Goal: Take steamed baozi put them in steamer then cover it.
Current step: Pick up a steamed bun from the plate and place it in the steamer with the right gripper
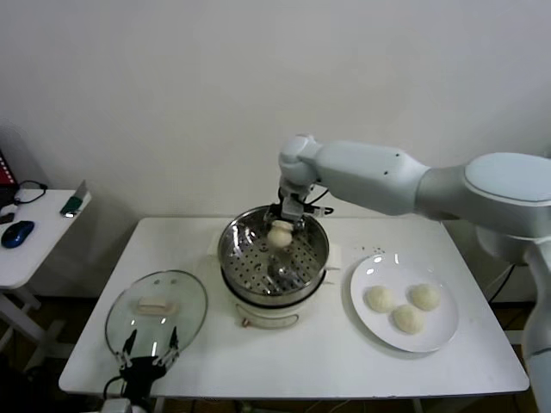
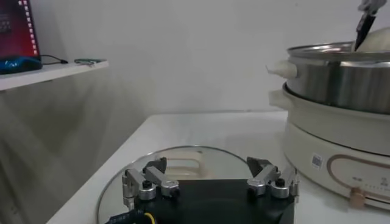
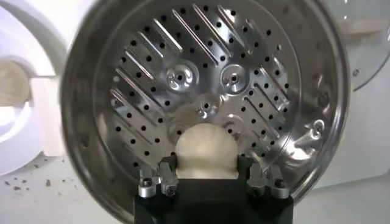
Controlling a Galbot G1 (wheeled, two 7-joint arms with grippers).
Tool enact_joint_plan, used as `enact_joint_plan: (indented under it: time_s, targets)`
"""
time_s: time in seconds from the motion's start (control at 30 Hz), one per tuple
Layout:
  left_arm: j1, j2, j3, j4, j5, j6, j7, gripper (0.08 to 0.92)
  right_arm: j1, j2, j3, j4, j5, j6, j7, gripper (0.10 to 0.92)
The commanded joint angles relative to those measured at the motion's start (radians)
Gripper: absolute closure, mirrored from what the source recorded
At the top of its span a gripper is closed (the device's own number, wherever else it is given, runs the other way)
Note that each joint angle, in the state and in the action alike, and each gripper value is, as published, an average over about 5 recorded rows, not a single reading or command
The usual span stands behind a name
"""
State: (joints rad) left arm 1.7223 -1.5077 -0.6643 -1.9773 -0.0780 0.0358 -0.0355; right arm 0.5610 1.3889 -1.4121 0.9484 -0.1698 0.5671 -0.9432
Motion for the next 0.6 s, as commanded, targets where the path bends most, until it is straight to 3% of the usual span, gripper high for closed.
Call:
enact_joint_plan:
  time_s: [0.03,0.43,0.6]
  targets:
    - [-0.003,0.002,0.000,0.003,-0.002,-0.001,0.000,0.177,-0.054,0.050,0.018,-0.133,-0.047,0.028,0.015,0.380]
    - [-0.015,0.003,-0.005,0.012,-0.003,-0.003,-0.001,0.177,-0.080,0.095,0.026,-0.207,-0.048,0.058,0.022,0.375]
    - [-0.018,0.002,-0.004,0.015,-0.003,-0.004,-0.001,0.177,-0.086,0.108,0.038,-0.230,-0.051,0.073,0.051,0.277]
